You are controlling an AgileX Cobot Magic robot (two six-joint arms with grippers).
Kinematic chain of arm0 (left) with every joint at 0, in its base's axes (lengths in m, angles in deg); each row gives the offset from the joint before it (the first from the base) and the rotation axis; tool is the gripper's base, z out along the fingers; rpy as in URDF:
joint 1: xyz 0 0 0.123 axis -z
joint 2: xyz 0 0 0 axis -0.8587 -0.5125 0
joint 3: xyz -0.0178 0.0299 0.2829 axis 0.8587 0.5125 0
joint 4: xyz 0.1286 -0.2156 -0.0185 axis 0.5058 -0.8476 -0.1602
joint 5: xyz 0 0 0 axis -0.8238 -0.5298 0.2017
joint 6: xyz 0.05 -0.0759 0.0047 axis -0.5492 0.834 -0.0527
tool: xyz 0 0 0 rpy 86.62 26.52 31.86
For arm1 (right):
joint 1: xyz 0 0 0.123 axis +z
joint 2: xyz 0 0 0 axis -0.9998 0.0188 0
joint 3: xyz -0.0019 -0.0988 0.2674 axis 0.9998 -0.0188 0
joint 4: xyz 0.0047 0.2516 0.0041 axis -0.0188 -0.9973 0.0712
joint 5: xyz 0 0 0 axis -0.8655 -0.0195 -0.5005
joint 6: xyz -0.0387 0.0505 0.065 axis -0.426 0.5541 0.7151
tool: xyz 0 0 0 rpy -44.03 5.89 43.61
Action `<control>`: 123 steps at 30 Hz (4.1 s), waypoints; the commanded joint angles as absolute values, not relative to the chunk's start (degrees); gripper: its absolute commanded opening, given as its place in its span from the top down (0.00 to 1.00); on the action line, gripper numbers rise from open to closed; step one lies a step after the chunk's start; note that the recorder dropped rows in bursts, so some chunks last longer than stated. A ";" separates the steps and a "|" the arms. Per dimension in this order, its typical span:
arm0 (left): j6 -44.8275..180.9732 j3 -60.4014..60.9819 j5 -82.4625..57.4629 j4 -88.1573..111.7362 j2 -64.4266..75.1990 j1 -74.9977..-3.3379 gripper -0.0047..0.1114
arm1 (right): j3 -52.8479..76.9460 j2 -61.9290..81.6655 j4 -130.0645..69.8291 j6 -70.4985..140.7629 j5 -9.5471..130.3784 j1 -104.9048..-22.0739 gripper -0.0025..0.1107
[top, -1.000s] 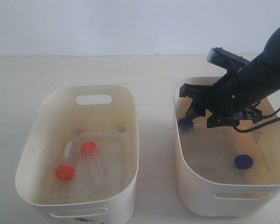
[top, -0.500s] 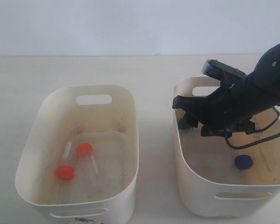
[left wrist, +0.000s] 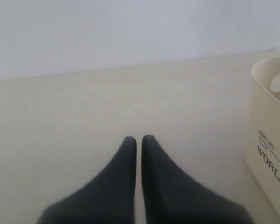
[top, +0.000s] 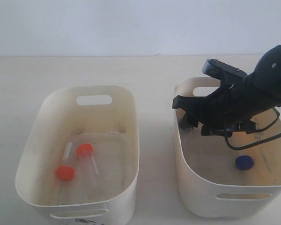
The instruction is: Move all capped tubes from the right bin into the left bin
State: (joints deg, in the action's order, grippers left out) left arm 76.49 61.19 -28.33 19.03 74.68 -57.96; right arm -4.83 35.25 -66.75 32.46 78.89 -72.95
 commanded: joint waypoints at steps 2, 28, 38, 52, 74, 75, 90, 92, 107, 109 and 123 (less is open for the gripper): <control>77.16 60.98 -27.49 18.65 74.79 -58.03 0.92 | -4.83 39.29 -67.17 32.25 80.64 -72.97 0.39; 77.16 60.98 -27.49 18.65 74.79 -58.03 0.92 | -4.73 42.61 -67.17 32.25 80.12 -72.97 0.68; 77.16 60.98 -27.49 18.65 74.79 -58.03 0.92 | -4.73 37.93 -67.17 32.25 79.28 -73.07 0.90; 77.16 60.98 -27.49 18.65 74.79 -58.03 0.92 | -4.73 34.16 -67.17 32.98 78.82 -73.07 0.90; 77.16 60.98 -27.49 18.65 74.79 -58.03 0.92 | -4.84 36.16 -67.70 30.36 79.53 -75.67 0.56; 77.16 60.98 -27.49 18.65 74.79 -58.03 0.92 | -4.84 36.16 -67.82 30.36 79.53 -75.57 0.53; 77.16 60.98 -27.49 18.65 74.79 -58.03 0.92 | -4.84 39.59 -73.15 28.21 80.46 -74.56 0.52; 77.16 60.98 -27.49 18.65 74.79 -58.03 0.92 | -4.84 39.59 -73.72 28.21 80.46 -74.33 0.52; 77.16 60.98 -27.49 18.65 74.79 -58.03 0.92 | -4.84 41.75 -73.98 27.98 77.61 -71.13 0.52; 77.16 60.98 -27.49 18.65 74.79 -58.03 0.92 | -4.84 42.56 -73.98 27.98 77.38 -71.07 0.52; 77.16 60.98 -27.49 18.65 74.79 -58.03 0.92 | -4.84 47.75 -73.16 27.74 77.48 -71.07 0.52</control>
State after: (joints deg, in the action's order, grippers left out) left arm 76.49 61.19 -28.33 19.03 74.68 -57.96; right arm -3.95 44.86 -75.54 28.52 77.74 -71.17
